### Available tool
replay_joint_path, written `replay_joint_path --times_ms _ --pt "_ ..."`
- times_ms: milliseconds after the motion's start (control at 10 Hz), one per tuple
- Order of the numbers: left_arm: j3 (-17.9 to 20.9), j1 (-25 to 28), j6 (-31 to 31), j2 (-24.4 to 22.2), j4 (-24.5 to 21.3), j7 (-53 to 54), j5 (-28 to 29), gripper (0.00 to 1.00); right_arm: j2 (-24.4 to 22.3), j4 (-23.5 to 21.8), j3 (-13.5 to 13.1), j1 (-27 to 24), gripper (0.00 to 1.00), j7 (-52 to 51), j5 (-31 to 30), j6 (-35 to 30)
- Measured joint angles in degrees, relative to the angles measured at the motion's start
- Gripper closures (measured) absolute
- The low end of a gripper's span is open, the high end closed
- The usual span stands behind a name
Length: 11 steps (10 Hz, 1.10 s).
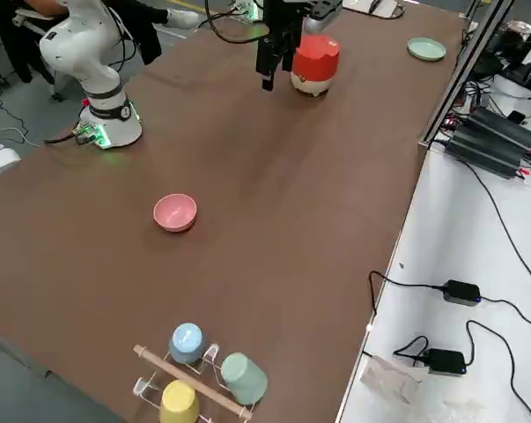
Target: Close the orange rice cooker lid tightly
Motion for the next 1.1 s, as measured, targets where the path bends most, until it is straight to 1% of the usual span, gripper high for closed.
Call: replay_joint_path --times_ms 200,500,1100 --pt "-0.04 -0.01 0.00 0.00 0.00 -0.12 0.65 0.00 -0.17 0.01 0.25 -0.16 0.00 -0.62 0.34 -1.98" --pt "-0.06 0.00 0.00 0.00 0.01 -0.34 1.21 0.00 -0.53 0.42 1.80 -0.14 0.00 -0.60 0.42 -4.75" --pt "-0.20 -0.17 0.00 0.00 0.01 -0.36 2.11 0.00 -1.20 0.77 1.67 -0.43 0.00 -0.60 0.41 -5.02"
